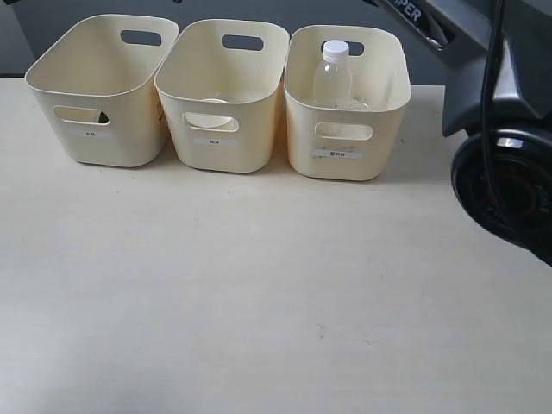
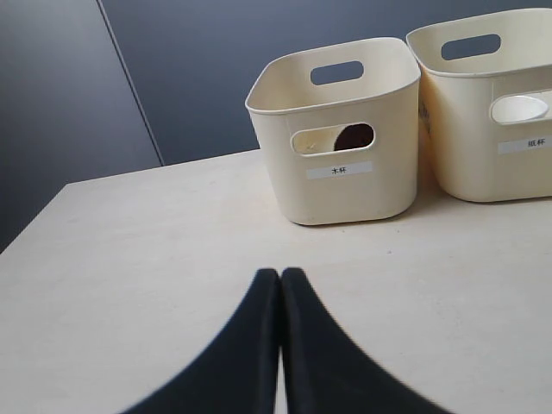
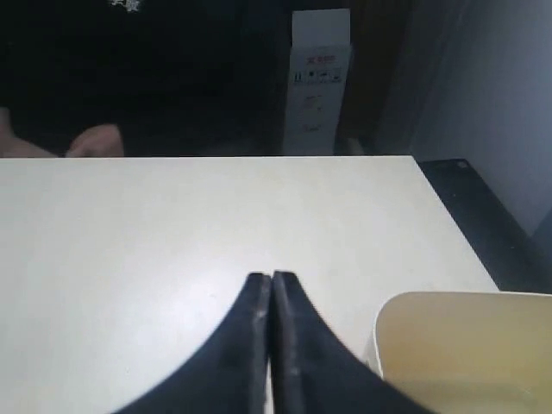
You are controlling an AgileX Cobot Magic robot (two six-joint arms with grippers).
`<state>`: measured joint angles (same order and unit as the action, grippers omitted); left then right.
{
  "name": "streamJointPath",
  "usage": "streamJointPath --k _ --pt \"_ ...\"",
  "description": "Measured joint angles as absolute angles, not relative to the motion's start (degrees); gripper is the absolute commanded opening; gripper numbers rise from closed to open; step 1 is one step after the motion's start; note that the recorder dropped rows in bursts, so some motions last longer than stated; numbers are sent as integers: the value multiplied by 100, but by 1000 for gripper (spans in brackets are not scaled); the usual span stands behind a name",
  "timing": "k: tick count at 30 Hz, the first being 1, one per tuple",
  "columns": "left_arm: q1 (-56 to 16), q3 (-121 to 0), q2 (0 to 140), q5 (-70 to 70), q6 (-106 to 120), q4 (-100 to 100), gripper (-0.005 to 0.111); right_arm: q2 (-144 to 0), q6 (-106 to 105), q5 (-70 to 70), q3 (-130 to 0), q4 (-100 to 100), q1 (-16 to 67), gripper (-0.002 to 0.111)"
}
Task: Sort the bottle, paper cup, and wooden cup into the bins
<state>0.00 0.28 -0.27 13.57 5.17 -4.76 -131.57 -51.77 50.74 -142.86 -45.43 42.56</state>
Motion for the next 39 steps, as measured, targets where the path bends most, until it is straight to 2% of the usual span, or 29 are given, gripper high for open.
streamJointPath --k 22,30,39 --pt "0 28 -27 1357 517 -476 0 -13148 -5142 5180 -14286 -4543 4256 -1" --pt "0 28 -27 1357 517 -476 0 -13135 -5142 5224 -14286 -3995 4285 -1" --pt "0 28 -27 1357 517 -476 0 -12733 -4011 6789 -14286 -2637 4298 -1"
